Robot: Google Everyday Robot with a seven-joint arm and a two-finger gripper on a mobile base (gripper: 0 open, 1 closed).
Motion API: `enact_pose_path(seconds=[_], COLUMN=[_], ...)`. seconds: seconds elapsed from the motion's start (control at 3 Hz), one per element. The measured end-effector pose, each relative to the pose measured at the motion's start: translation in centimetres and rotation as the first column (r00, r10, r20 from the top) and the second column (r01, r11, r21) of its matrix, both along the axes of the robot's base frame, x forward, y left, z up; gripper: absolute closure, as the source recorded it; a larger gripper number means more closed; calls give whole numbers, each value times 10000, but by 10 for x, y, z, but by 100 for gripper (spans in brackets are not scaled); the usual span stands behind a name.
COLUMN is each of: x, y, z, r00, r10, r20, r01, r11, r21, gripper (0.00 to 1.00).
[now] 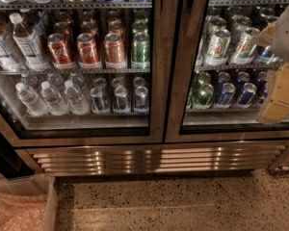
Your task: Open left fridge door
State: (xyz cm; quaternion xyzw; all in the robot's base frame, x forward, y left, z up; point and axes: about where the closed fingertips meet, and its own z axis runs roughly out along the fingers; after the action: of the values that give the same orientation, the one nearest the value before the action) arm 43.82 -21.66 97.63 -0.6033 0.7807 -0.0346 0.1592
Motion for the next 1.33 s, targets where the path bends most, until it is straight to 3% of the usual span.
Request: enact_pose_path(seconds=[0.33, 0.67, 1.0, 1.33], x=[0, 6, 27, 27], y=[0, 3, 26, 26], z=[0, 0, 3, 3], r00=[10000, 9999, 9993, 9993], r10=[0, -76, 123, 131], r20=[0, 137, 353, 356], r01=[0, 70, -166, -175], r11=[10000, 9990, 9922, 9917], r21=[1, 431, 1235, 1270], gripper=[0, 0, 0, 0])
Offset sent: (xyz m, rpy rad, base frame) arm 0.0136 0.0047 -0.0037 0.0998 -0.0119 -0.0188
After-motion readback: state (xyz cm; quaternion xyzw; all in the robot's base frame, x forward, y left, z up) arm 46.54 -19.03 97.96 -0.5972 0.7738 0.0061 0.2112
